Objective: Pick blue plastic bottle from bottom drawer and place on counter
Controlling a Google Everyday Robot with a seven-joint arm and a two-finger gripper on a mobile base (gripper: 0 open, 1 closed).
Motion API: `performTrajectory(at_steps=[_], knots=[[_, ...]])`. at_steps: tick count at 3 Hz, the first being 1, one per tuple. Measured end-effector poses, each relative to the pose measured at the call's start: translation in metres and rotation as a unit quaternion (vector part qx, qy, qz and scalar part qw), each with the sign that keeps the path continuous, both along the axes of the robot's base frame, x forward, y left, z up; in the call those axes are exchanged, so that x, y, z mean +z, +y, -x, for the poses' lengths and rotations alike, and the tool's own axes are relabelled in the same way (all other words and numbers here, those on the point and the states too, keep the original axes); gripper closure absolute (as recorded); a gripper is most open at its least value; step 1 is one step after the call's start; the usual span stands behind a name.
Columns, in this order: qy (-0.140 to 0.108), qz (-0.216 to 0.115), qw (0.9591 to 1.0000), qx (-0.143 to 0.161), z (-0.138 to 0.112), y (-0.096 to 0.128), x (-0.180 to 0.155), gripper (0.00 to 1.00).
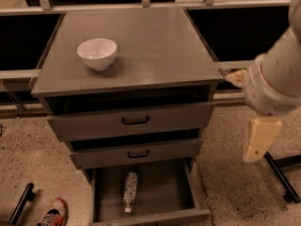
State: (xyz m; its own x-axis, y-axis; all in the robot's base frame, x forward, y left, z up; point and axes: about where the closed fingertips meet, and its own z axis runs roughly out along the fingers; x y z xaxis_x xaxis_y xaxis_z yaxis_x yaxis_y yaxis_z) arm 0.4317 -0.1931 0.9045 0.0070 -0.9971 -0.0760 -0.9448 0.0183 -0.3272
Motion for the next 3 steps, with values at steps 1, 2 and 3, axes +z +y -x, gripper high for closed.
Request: performTrajectory(at_steps=[1, 2, 3], knots=[[-0.004, 0.013, 0.999, 0.043, 0.007, -0.004, -0.039, 0.0], [-0.004, 0.041, 0.9959, 0.08, 0.0, 0.009, -0.043, 0.0], [0.01, 0.032, 0.9914, 0.126, 0.001, 0.023, -0.079, 0.0]])
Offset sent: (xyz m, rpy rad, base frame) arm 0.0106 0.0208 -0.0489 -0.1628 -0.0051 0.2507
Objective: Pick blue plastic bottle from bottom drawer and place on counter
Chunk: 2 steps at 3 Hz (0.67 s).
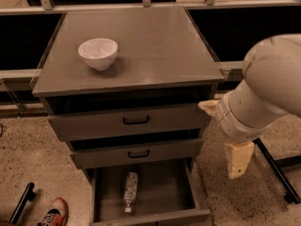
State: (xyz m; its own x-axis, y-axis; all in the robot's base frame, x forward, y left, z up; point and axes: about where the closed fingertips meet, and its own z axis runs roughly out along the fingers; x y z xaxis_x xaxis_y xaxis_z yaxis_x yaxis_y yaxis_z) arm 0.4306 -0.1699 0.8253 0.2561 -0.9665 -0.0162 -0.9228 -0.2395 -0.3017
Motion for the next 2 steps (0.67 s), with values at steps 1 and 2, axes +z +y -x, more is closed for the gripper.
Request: performTrajectory(at_steps=[1, 2], knots=[[-0.017, -0.005, 0.9995, 0.025, -0.0054, 0.0056, 0.002, 0.0], [-0.017, -0.004, 0.9995, 0.026, -0.0054, 0.0059, 0.0019, 0.0]])
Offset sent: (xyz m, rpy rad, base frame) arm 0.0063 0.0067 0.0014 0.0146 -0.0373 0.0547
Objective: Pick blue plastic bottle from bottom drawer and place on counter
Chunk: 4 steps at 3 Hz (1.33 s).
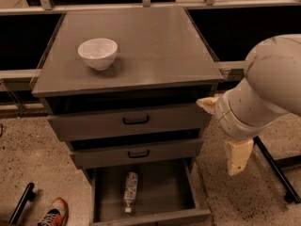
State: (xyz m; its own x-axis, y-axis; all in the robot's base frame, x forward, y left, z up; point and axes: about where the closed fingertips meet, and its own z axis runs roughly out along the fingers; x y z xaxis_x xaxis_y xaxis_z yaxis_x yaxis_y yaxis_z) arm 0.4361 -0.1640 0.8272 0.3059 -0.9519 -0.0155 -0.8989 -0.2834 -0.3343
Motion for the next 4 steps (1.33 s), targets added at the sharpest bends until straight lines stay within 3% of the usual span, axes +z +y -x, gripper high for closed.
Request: performTrajectory(at_steps=[1, 2, 3, 4], knots=[[0.006, -0.014, 0.9988, 0.048, -0.005, 0.013, -0.028, 0.0], [-0.002, -0.006, 0.9968, 0.079, -0.008, 0.013, -0.03, 0.0], [-0.002, -0.006, 0.9968, 0.079, -0.008, 0.013, -0.03, 0.0], [-0.028, -0.009, 0.9864, 0.162, -0.015, 0.042, -0.065, 0.0]])
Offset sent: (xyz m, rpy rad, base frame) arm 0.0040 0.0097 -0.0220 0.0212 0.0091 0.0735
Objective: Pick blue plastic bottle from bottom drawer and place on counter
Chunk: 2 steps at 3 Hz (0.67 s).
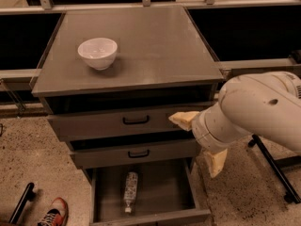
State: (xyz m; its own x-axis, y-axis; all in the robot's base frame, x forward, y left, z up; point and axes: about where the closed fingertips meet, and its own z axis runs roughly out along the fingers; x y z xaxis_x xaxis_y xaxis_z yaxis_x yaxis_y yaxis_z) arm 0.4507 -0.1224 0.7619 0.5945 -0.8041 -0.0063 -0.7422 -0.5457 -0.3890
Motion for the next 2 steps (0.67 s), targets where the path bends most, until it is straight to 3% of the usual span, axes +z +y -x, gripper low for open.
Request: performTrajectory(at_steps=[1, 2], knots=[[-0.019, 0.003, 0.9998, 0.006, -0.0059, -0.0024, 0.0106, 0.0], [-0.015, 0.005, 0.9998, 0.013, -0.005, 0.0004, 0.0078, 0.0]])
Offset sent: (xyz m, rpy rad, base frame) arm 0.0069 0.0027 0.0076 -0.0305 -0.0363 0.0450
